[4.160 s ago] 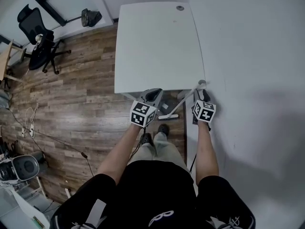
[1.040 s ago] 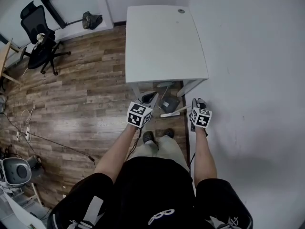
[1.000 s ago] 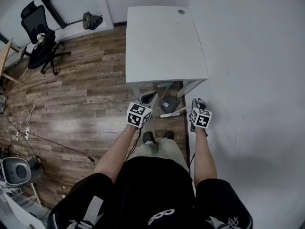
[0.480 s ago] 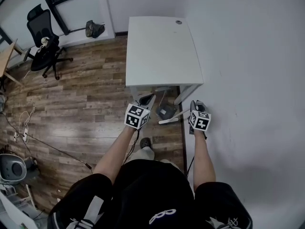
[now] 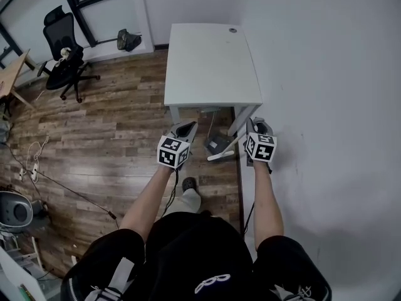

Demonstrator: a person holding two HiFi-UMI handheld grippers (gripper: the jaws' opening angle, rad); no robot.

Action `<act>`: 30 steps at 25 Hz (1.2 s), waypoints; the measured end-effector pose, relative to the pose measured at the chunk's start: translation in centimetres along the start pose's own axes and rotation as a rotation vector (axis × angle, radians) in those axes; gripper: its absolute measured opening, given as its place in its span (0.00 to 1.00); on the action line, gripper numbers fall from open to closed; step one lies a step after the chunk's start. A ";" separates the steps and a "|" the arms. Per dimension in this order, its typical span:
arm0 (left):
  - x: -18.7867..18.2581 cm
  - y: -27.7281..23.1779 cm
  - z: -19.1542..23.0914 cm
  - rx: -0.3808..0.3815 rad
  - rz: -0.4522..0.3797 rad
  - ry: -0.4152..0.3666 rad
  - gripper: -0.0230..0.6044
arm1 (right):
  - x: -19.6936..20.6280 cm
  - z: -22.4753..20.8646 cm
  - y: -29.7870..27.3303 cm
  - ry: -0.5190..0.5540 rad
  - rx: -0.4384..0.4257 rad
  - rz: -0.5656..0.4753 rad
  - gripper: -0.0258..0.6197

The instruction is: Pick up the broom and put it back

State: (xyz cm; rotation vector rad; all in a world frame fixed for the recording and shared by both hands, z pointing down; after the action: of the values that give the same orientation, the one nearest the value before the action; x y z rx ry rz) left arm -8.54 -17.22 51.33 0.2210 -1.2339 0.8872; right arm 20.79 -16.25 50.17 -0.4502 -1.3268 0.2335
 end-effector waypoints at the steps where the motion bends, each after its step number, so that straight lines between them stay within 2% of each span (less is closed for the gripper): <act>1: 0.2 0.6 -0.5 -0.002 -0.002 -0.001 0.05 | -0.2 0.1 0.6 0.002 -0.003 -0.011 0.22; 11: 1.1 6.2 -5.2 -0.008 -0.042 0.007 0.05 | -1.7 0.7 7.6 -0.002 -0.006 -0.107 0.22; 15: 1.6 7.6 -6.6 0.005 -0.052 -0.014 0.05 | -1.7 1.2 10.1 -0.005 -0.007 -0.137 0.22; 30: 3.9 10.9 -10.3 0.030 -0.083 0.002 0.05 | 2.8 2.9 17.1 0.003 0.002 -0.129 0.22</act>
State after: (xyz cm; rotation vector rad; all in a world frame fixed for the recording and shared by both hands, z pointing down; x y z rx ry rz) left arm -8.41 -2.11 47.78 0.2926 -1.2018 0.8342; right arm 20.16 0.71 45.58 -0.3619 -1.3465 0.1272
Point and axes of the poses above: the fingertips, and each gripper's own axes: y backward along the fingers, z to its left, x out of its underside, the point moved 9 cm from there along y, backward along the fingers, and after that the axes turned 12 degrees about y, right-handed, at the moved point
